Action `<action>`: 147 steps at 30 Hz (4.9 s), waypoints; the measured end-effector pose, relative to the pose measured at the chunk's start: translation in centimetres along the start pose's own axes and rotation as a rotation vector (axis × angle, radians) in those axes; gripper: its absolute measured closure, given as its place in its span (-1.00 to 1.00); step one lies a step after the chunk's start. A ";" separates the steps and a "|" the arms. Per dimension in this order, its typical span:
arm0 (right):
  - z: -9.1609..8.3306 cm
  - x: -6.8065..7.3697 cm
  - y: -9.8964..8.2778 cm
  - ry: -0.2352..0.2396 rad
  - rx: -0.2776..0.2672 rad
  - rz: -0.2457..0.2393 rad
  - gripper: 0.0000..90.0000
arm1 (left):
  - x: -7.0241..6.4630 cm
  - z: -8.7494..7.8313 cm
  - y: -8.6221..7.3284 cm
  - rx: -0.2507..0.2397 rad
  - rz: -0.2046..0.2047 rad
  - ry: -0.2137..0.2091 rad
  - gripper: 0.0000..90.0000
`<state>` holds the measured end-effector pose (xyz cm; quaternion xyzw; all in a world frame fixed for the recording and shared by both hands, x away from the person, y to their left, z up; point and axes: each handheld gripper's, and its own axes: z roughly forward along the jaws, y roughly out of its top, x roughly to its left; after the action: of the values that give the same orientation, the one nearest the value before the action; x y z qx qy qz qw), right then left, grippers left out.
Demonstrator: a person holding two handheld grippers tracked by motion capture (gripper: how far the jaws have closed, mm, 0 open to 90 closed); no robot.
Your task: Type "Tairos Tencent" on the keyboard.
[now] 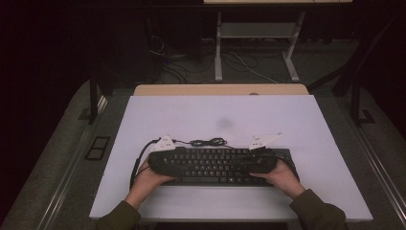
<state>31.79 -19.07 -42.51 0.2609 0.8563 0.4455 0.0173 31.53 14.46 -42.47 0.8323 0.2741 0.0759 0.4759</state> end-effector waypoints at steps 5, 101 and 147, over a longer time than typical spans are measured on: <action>-0.5 0.1 -0.6 0.009 0.024 -0.008 0.98 | 0.0 0.0 0.0 -0.001 -0.001 0.000 -0.56; 0.0 0.4 -2.1 0.019 0.093 -0.031 0.98 | 0.1 1.7 1.3 0.073 -0.007 -0.026 0.81; -1.3 -0.2 -0.5 -0.013 -0.051 0.022 -0.05 | 0.0 -1.0 -0.8 0.019 -0.027 0.016 -0.62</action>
<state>31.41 -20.40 -42.20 0.2726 0.8416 0.4656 0.0248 30.81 15.55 -42.59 0.8322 0.2899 0.0734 0.4668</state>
